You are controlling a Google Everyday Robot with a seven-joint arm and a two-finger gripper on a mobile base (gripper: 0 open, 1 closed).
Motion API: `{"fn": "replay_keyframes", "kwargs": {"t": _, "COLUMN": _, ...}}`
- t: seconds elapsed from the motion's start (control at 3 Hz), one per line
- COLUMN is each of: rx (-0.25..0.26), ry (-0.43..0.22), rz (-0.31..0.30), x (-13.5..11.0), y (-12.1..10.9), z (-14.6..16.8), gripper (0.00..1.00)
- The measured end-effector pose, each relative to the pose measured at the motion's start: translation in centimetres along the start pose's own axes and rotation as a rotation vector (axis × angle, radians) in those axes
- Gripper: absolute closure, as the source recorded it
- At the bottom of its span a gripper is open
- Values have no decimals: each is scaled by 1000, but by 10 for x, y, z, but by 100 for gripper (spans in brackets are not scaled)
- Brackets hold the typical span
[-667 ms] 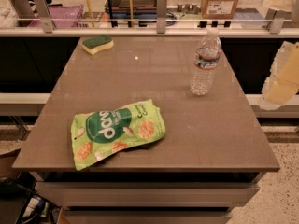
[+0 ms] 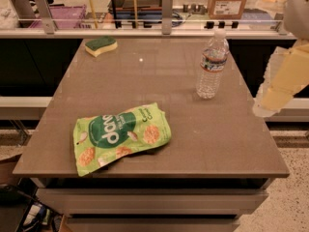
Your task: Move green rice chip bag near sponge
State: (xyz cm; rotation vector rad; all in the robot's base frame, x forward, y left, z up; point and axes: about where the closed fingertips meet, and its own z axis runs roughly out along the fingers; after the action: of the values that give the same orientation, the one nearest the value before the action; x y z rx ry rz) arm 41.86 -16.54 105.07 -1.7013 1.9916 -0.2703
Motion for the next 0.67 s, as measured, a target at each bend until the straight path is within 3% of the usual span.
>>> {"fn": "replay_keyframes", "kwargs": {"t": 0.33, "rx": -71, "ry": -37, "rz": -59, "x": -8, "y": 7, "z": 25, "gripper": 0}}
{"fn": "replay_keyframes", "kwargs": {"t": 0.67, "rx": -180, "ry": -60, "rz": -145, "x": -12, "y": 15, "z": 61, "gripper": 0}}
